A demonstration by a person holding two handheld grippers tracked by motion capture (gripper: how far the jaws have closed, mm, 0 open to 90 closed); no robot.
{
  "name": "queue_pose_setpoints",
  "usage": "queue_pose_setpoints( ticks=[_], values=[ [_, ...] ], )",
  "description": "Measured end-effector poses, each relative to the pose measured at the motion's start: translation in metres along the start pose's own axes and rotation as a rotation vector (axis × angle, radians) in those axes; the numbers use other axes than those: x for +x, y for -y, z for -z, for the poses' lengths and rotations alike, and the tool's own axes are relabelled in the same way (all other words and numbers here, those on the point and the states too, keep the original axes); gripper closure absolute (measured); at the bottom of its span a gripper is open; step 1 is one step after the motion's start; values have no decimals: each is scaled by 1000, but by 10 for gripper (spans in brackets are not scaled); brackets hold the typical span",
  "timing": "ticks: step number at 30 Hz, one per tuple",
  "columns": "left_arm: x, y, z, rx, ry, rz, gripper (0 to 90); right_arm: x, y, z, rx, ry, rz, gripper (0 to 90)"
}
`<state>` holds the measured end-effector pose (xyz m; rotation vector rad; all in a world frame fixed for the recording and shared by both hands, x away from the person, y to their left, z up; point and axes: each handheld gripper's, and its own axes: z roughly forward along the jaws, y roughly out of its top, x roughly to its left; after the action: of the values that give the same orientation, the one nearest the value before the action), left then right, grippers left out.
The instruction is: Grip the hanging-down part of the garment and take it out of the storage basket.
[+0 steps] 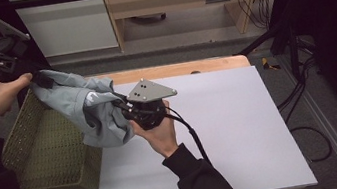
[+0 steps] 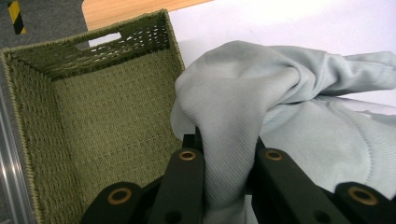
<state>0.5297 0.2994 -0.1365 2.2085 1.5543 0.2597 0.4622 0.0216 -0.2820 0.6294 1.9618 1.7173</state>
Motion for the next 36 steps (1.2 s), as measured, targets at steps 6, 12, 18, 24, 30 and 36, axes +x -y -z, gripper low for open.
queue_pose_setpoints(
  ticks=[6, 12, 18, 24, 30, 36],
  values=[
    [-6, -2, -5, 7, 6, -14, 836, -4, 23, -4, 61, -9, -33, 859],
    [-15, -5, -14, 29, -2, -36, 836, -4, 48, -11, 131, -25, -60, 829],
    [-21, -6, -19, 37, -4, -53, 835, -1, 67, -9, 166, -83, -78, 620],
    [-23, -6, -19, 34, -2, -56, 835, -5, 75, 18, 128, -119, -96, 421],
    [-23, -4, -20, 32, 6, -62, 835, -20, 76, 52, 57, -48, -92, 271],
    [-22, -1, -22, 31, 10, -63, 835, -37, 83, 78, 22, 35, -124, 178]
  ],
)
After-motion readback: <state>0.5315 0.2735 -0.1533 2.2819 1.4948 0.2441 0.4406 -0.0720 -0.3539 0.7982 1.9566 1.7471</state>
